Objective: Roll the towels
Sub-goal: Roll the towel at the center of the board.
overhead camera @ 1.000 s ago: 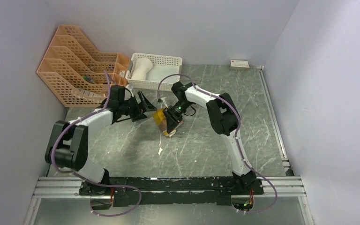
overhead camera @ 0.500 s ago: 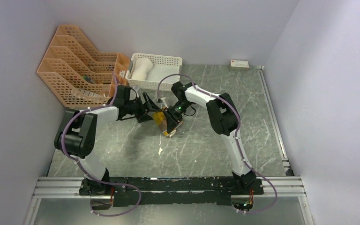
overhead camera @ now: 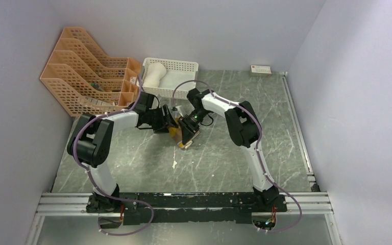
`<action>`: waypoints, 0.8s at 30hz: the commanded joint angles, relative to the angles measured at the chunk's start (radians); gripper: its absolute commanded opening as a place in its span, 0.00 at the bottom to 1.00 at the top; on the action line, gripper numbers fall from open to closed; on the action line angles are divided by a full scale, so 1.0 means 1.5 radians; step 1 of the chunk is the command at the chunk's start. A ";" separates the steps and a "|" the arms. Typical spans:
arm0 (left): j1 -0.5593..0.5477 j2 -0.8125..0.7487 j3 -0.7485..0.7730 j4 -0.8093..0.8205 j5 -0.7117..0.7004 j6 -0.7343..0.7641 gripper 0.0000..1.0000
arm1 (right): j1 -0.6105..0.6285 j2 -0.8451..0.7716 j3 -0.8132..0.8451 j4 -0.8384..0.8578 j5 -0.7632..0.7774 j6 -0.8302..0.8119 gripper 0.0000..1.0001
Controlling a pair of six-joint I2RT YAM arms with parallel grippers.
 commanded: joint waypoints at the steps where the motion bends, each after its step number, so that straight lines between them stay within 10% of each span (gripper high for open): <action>1: -0.004 0.018 0.015 -0.051 -0.060 0.030 0.67 | -0.001 0.028 -0.006 0.040 0.108 -0.017 0.39; 7: -0.004 0.008 -0.004 -0.065 -0.073 0.026 0.55 | -0.005 -0.070 -0.043 0.141 0.226 0.054 0.69; 16: -0.009 -0.046 -0.131 -0.014 -0.057 -0.107 0.48 | -0.006 -0.387 -0.305 0.461 0.458 0.167 0.76; 24: -0.100 -0.204 -0.263 -0.029 -0.202 -0.393 0.55 | -0.004 -0.585 -0.507 0.611 0.309 0.085 0.78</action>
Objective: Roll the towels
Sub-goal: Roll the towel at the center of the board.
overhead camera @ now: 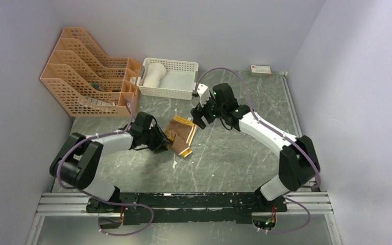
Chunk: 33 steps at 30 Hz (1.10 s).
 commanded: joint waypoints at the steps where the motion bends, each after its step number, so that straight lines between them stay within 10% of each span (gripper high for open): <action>1: -0.076 -0.065 -0.041 -0.090 -0.134 -0.210 0.55 | 0.007 -0.055 -0.071 0.098 -0.112 -0.069 0.79; 7: -0.155 -0.125 -0.087 -0.100 -0.223 -0.404 0.53 | 0.105 -0.076 -0.088 0.038 -0.052 -0.135 0.79; 33: -0.156 -0.163 -0.087 -0.128 -0.272 -0.385 0.52 | 0.124 0.105 -0.124 0.213 -0.213 0.000 0.53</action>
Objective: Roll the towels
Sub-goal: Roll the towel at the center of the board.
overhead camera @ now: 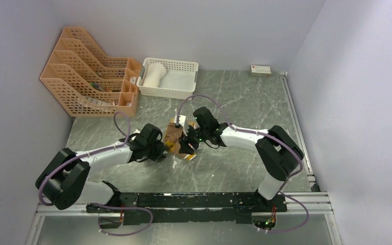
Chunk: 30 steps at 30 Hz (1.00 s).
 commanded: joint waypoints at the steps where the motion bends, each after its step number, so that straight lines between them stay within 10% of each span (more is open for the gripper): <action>1: -0.003 -0.019 -0.026 -0.009 -0.011 -0.011 0.52 | -0.013 0.031 0.036 0.037 -0.004 0.029 0.52; 7: -0.002 -0.013 -0.035 0.008 -0.001 -0.007 0.52 | -0.029 0.053 0.037 0.050 -0.030 0.050 0.45; 18: -0.002 -0.019 -0.047 0.021 0.001 -0.005 0.50 | -0.070 0.007 -0.020 0.106 0.013 0.077 0.69; 30: -0.002 -0.018 -0.053 0.027 0.005 -0.005 0.50 | -0.069 0.053 -0.009 0.090 -0.106 0.085 0.54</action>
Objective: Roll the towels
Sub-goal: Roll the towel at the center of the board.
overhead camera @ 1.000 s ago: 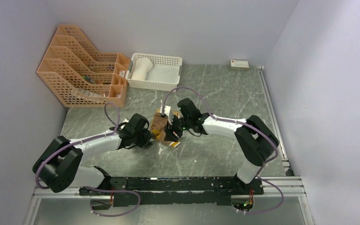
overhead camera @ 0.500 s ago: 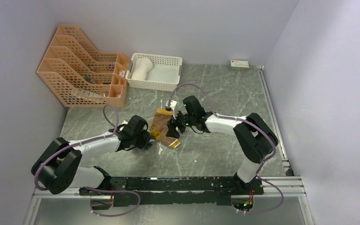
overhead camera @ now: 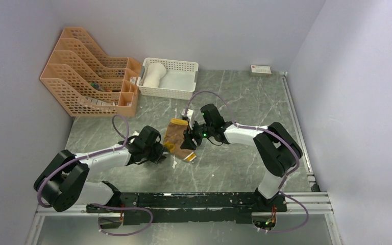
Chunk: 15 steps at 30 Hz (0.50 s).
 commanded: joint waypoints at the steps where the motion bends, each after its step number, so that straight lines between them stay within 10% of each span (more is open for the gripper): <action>1: -0.003 -0.001 -0.015 -0.003 0.004 0.002 0.49 | 0.001 0.028 0.008 -0.003 -0.047 -0.002 0.54; 7: -0.003 -0.011 -0.017 -0.009 0.003 0.001 0.49 | 0.000 0.068 0.016 0.010 -0.061 0.004 0.48; 15: 0.001 -0.035 -0.002 -0.037 -0.029 0.017 0.50 | 0.000 0.098 0.062 -0.070 -0.108 -0.035 0.00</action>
